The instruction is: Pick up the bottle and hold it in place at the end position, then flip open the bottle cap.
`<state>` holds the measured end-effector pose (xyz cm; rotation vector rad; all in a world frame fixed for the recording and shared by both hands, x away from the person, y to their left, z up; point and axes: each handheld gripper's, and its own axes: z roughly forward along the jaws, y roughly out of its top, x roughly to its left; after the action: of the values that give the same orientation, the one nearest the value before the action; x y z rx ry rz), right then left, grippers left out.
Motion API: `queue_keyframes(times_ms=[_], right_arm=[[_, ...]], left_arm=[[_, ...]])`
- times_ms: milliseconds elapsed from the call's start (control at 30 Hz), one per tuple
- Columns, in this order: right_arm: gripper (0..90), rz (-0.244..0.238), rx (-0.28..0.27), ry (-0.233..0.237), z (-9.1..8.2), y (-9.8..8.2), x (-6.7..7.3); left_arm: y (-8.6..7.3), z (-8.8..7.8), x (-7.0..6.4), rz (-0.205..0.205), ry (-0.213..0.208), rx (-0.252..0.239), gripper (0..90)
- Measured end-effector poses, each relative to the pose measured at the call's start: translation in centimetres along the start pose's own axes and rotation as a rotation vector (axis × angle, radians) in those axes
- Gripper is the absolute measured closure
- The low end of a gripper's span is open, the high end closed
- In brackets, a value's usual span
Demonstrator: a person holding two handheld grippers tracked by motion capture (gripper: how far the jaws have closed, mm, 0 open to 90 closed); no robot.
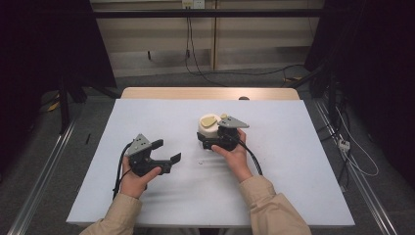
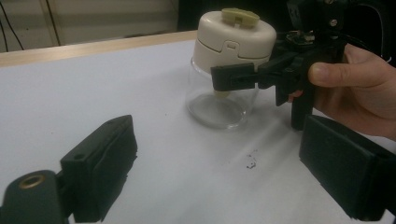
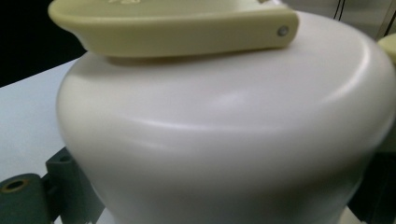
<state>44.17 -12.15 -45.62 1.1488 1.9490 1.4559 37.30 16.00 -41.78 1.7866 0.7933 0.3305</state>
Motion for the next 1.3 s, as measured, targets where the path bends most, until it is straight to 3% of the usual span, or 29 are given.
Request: queue_keyframes(times_ms=[567,767,1167,1300], right_arm=[[6.1,0.003,0.002,-0.002,0.0,0.0,0.0],[6.1,0.003,0.002,-0.002,0.0,0.0,0.0],[6.1,0.003,-0.001,-0.002,0.0,0.0,0.0],[6.0,0.001,0.000,-0.002,0.0,0.0,0.0]], left_arm=[[1.8,1.7,-1.0,0.007,-0.032,0.036,22.5],[2.2,2.2,-0.8,-0.015,-0.028,0.044,27.7],[2.7,3.3,-0.5,-0.024,-0.039,0.079,53.5],[3.0,3.6,-0.6,-0.011,-0.038,0.091,55.9]])
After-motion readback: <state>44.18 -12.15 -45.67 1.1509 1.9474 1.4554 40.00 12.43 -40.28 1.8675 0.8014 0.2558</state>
